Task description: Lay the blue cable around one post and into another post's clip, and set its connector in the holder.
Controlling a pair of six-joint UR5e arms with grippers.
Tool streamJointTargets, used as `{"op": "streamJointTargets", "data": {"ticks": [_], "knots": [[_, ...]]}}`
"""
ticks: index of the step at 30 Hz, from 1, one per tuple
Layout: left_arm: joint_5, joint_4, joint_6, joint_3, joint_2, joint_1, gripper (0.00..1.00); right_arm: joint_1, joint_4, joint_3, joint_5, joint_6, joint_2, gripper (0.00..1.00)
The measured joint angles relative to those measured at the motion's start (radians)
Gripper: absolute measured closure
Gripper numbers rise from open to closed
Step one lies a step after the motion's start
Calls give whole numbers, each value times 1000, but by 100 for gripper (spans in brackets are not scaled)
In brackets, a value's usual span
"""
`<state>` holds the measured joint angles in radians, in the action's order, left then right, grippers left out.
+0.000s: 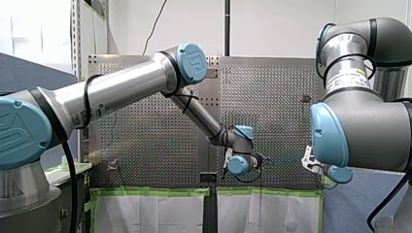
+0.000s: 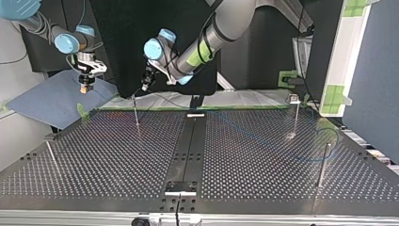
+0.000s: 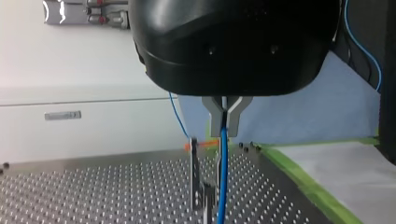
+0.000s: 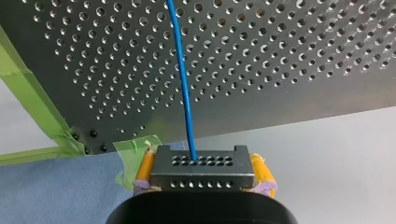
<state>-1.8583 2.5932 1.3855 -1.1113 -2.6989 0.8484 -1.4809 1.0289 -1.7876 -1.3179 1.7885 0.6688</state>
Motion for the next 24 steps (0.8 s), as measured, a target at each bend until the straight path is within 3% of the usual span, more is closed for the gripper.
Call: {"op": "streamJointTargets", "data": {"ticks": [12,24], "knots": [[-21,45,-21,-2,2,46,100,-1,-17,0,-5,-7,0,100],[-25,48,-10,13,6,19,100,-3,-19,0,-2,-7,0,100]]}}
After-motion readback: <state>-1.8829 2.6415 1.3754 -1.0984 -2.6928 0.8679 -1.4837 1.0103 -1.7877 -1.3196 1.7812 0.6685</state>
